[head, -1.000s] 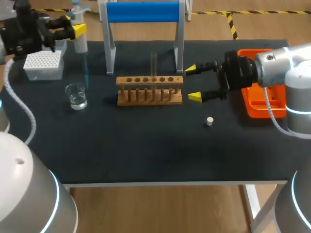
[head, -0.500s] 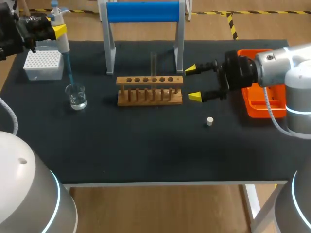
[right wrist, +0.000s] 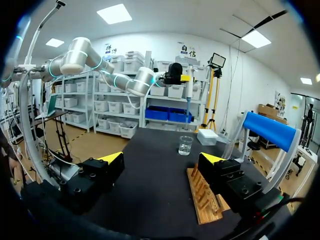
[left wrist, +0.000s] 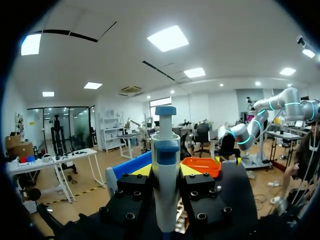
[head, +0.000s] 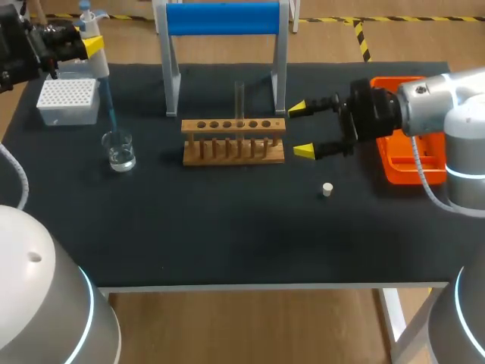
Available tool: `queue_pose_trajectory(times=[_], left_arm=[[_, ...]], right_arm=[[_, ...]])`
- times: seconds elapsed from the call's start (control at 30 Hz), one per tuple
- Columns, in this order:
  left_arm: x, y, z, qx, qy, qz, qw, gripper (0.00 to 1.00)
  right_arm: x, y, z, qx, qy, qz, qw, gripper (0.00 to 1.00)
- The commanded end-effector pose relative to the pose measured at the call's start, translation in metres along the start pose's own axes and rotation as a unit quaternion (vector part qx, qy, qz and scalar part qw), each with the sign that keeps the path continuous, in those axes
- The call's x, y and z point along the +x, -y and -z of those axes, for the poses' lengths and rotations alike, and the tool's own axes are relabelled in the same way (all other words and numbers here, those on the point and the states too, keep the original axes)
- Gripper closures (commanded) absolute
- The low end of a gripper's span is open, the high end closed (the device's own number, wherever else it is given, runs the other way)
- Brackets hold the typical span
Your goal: Invert the test tube, pick up the pipette, mount the tip to pipette, aspirate from beaker and dispense into the tube, eject the tip, return the pipette, and cap with the stopper.
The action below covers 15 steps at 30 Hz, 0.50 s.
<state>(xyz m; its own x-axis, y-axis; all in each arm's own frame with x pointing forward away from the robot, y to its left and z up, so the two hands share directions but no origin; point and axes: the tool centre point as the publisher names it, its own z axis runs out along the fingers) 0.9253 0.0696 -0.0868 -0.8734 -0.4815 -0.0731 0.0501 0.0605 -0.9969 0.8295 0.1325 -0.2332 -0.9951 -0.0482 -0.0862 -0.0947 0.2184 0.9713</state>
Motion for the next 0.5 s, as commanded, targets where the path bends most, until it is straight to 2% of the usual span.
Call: queue_pose_trajectory(times=[0.03,0.5], left_arm=[[-0.0032,-0.0011,0.0014,0.003,-0.002,-0.002,1.000,1.00],[-0.0008,-0.0018,0.0038,0.000,0.001,0.001,1.000,1.00]], right_arm=[[0.0000,-0.0002,0.0012,0.001,-0.001,0.000,1.000,0.00],[0.0000,-0.0002,0.0012,0.001,-0.001,0.000,1.000,0.00]])
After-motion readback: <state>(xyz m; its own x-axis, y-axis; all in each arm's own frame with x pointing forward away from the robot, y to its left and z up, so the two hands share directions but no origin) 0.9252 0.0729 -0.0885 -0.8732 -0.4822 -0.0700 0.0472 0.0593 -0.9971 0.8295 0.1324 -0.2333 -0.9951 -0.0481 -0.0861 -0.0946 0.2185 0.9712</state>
